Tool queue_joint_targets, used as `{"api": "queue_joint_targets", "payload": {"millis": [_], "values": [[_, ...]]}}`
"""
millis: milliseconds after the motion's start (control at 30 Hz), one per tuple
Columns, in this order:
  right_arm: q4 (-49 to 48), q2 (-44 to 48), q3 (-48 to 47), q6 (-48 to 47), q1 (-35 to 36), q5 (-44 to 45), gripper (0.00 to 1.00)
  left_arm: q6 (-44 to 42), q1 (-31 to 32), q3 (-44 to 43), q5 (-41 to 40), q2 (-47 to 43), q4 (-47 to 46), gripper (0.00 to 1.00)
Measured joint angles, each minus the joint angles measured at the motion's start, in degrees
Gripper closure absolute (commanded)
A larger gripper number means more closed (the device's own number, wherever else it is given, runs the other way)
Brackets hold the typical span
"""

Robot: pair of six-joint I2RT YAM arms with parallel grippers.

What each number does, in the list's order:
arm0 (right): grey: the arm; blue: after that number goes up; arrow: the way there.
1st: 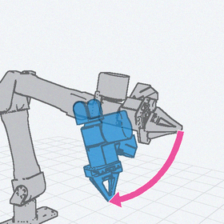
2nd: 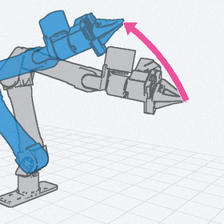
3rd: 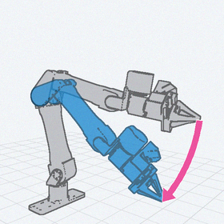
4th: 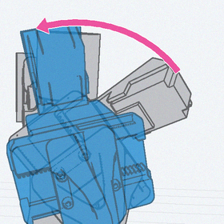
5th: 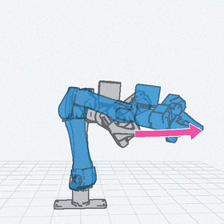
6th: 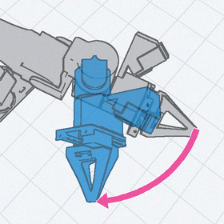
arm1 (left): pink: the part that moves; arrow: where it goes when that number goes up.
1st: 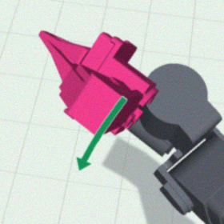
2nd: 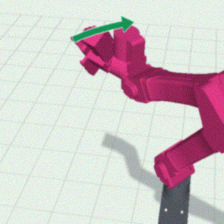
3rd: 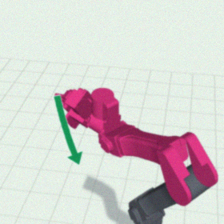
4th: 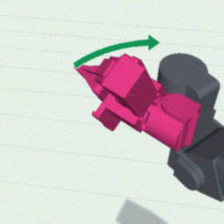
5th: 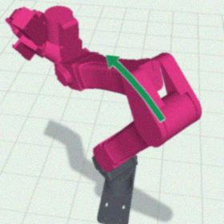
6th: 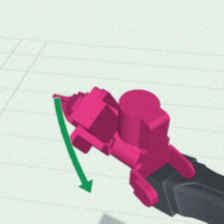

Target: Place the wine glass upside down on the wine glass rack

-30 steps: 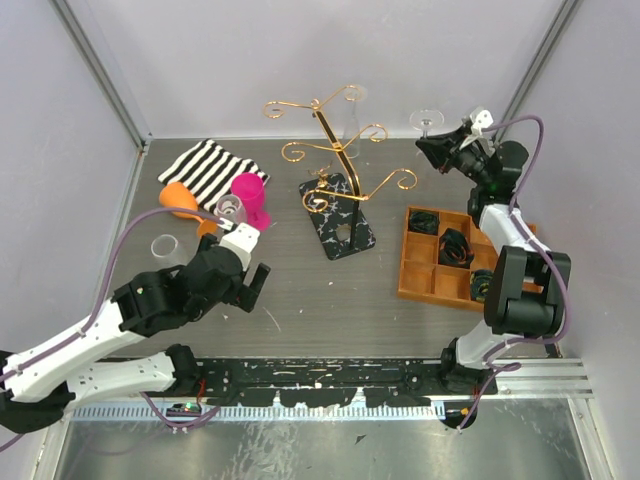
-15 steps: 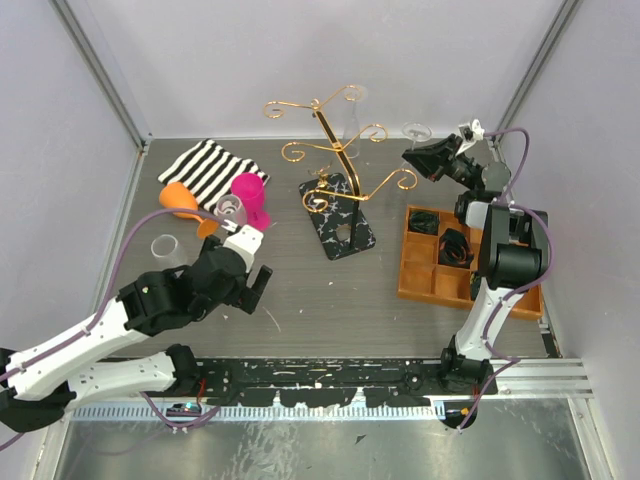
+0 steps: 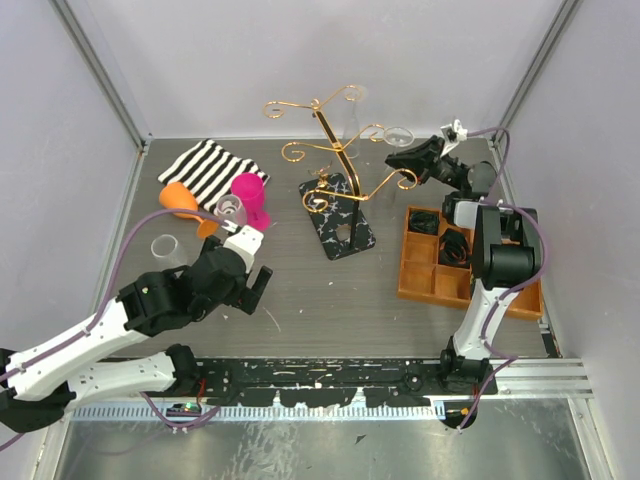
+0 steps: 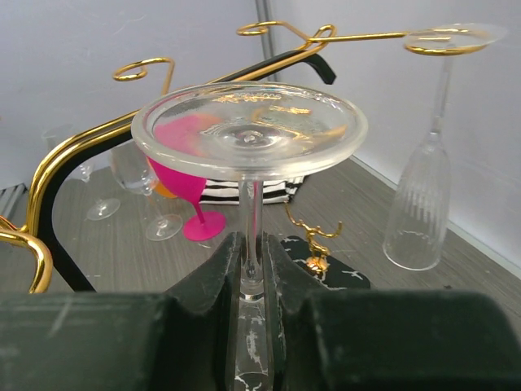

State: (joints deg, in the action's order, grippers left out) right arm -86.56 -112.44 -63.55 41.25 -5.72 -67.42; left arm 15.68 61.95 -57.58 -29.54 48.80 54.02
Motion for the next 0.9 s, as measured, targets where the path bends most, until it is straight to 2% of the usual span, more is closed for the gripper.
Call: {"api": "queue_joint_targets", "payload": {"millis": [367,900], "values": [[0.0,-0.2,-1.6,0.2,4.4,-0.5,0.99,0.0,0.0,0.0,0.4,-0.3,-0.2,0.02],[-0.1,-3.6,-5.5,2.1,6.8,1.8,1.00,-0.2,0.0,0.5,0.5,-0.9,-0.2,0.02]]}}
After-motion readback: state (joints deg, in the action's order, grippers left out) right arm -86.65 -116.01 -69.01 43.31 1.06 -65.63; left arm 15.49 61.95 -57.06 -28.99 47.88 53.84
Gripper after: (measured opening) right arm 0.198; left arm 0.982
